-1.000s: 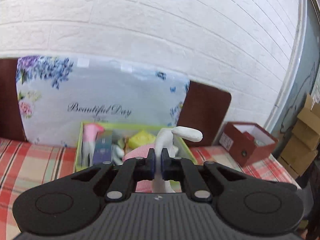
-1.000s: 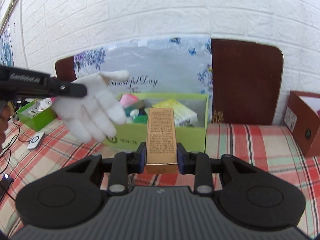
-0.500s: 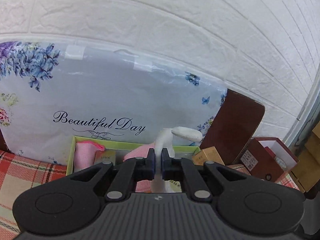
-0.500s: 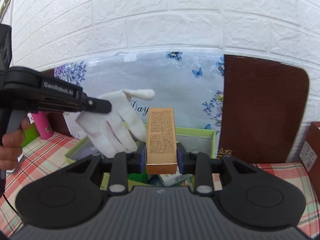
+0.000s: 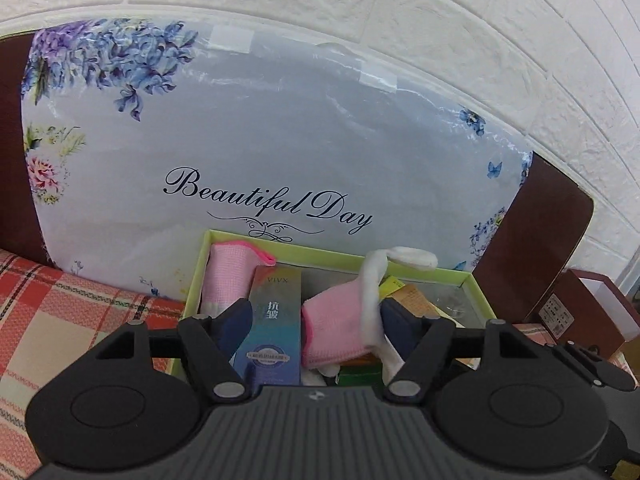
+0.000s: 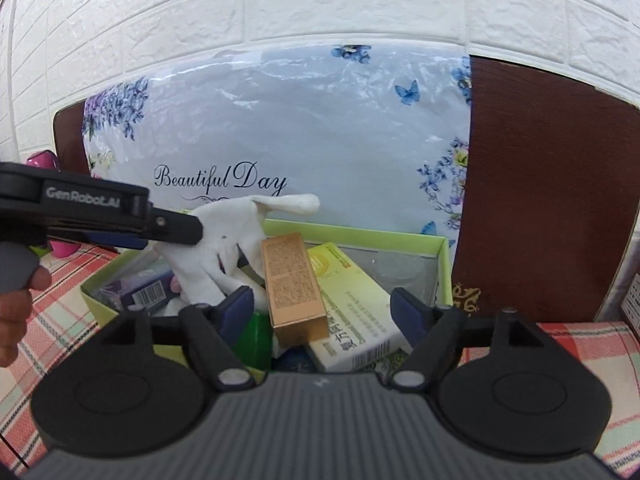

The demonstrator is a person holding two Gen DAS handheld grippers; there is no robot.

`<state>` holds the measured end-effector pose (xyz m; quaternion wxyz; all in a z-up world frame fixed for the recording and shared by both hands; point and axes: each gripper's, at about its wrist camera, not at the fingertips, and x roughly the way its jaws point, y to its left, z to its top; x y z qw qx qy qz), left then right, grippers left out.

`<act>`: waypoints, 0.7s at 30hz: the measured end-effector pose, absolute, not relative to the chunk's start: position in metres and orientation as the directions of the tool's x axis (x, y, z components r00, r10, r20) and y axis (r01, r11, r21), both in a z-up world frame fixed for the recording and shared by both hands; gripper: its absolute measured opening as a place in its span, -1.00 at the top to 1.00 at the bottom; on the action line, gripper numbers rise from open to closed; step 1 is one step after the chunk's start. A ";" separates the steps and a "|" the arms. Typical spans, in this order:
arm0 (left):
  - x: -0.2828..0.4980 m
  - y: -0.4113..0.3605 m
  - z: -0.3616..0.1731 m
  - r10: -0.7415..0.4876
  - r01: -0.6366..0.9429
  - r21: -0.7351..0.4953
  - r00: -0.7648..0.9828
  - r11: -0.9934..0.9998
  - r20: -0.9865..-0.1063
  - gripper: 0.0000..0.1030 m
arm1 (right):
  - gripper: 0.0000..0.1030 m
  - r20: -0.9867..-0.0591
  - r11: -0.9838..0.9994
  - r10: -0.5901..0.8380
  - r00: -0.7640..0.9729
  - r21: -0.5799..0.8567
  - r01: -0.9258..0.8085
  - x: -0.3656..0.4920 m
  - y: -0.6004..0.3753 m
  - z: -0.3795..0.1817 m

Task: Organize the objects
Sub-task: 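Carry the glove into the green box with left tool while right drops the tan box, then withdraw both open tools from the green box back over the table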

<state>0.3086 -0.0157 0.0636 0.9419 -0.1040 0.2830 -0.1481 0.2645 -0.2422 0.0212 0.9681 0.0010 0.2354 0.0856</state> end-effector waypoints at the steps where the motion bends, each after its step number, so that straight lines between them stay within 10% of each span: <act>1: 0.301 -0.016 0.068 -0.338 0.222 -0.279 0.800 0.934 -0.496 -0.43 | -0.56 -0.447 0.986 0.166 0.879 0.047 -0.162 0.259 -0.242 0.026; 8: 0.236 -0.021 0.091 -0.261 0.180 -0.203 0.817 0.963 -0.515 -0.52 | -1.00 -0.401 0.991 0.136 0.906 0.046 -0.128 0.199 -0.237 0.052; 21: 0.143 -0.007 0.036 -0.232 0.150 -0.182 0.745 0.972 -0.626 -0.54 | -0.95 -0.630 0.985 0.170 0.758 0.093 -0.144 0.098 -0.212 -0.017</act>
